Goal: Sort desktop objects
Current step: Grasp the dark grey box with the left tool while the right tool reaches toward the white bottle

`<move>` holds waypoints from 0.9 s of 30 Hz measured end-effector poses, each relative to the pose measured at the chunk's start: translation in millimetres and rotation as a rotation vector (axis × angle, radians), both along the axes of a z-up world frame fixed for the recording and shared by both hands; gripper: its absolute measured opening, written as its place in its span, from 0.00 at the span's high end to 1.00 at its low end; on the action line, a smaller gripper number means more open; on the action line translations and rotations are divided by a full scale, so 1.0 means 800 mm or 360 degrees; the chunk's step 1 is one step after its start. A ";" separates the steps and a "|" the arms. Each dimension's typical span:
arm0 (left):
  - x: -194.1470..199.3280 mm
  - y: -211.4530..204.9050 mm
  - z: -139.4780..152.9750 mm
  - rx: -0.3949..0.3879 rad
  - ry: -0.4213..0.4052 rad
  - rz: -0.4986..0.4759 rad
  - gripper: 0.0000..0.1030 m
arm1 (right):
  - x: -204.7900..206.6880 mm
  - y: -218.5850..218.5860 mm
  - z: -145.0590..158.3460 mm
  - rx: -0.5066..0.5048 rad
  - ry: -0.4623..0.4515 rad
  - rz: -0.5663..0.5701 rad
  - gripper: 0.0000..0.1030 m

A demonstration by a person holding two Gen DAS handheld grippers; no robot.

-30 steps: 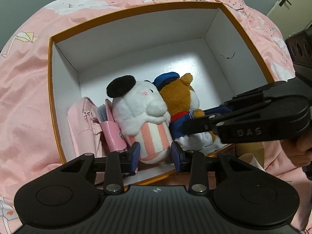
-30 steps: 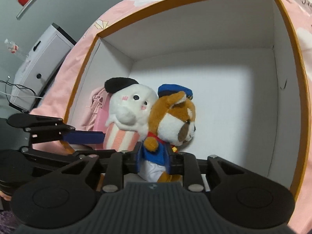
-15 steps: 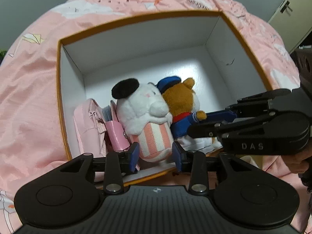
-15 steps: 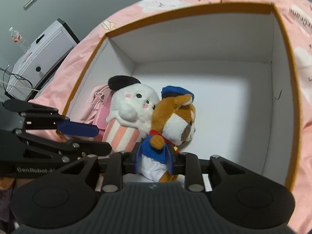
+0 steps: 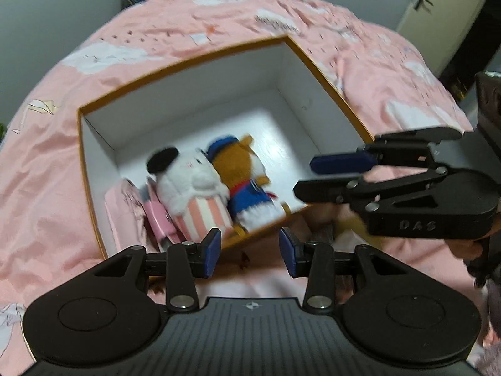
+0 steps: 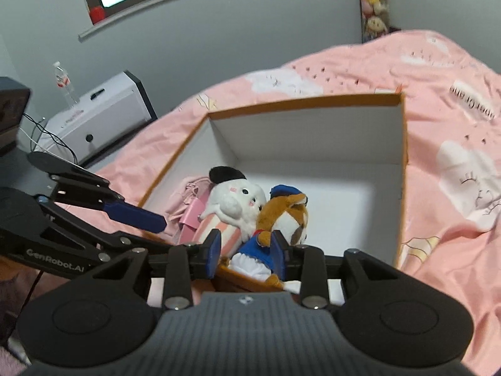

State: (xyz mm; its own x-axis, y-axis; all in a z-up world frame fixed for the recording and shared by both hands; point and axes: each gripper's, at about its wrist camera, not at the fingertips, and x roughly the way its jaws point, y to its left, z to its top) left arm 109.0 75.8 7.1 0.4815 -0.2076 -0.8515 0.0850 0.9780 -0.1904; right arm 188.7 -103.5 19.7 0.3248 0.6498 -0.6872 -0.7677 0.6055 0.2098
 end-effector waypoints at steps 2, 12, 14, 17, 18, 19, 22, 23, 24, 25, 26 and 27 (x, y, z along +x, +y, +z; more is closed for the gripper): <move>-0.004 -0.005 -0.002 -0.0007 0.0060 -0.0040 0.53 | -0.009 -0.012 0.001 0.0011 0.0003 -0.0002 0.64; -0.034 -0.006 -0.022 -0.0021 0.0325 -0.0083 0.46 | -0.060 -0.052 -0.012 0.0026 0.0031 0.0022 0.64; -0.042 -0.004 -0.028 -0.0051 0.0391 -0.0059 0.42 | -0.066 -0.055 -0.024 -0.0027 0.0064 0.0014 0.64; -0.055 0.002 -0.036 -0.0096 0.0468 -0.0007 0.36 | -0.069 -0.067 -0.040 -0.0085 0.0084 -0.0053 0.64; -0.061 0.004 -0.039 -0.0113 0.0497 0.0017 0.35 | -0.069 -0.073 -0.044 -0.0099 0.0094 -0.0080 0.64; -0.065 0.007 -0.042 -0.0130 0.0518 0.0044 0.33 | -0.068 -0.079 -0.045 -0.0112 0.0099 -0.0099 0.64; -0.077 0.015 -0.053 -0.0197 0.0575 0.0151 0.27 | -0.068 -0.094 -0.053 -0.0156 0.0109 -0.0128 0.64; -0.080 0.019 -0.055 -0.0235 0.0578 0.0182 0.27 | -0.066 -0.097 -0.055 -0.0167 0.0117 -0.0137 0.63; -0.082 0.022 -0.057 -0.0271 0.0589 0.0209 0.27 | -0.065 -0.100 -0.057 -0.0179 0.0125 -0.0146 0.63; -0.083 0.025 -0.060 -0.0310 0.0603 0.0236 0.27 | -0.063 -0.102 -0.059 -0.0189 0.0133 -0.0154 0.63; -0.083 0.026 -0.063 -0.0345 0.0613 0.0256 0.26 | -0.061 -0.103 -0.061 -0.0199 0.0139 -0.0163 0.62; -0.082 0.027 -0.066 -0.0376 0.0623 0.0272 0.25 | -0.058 -0.104 -0.064 -0.0207 0.0147 -0.0169 0.62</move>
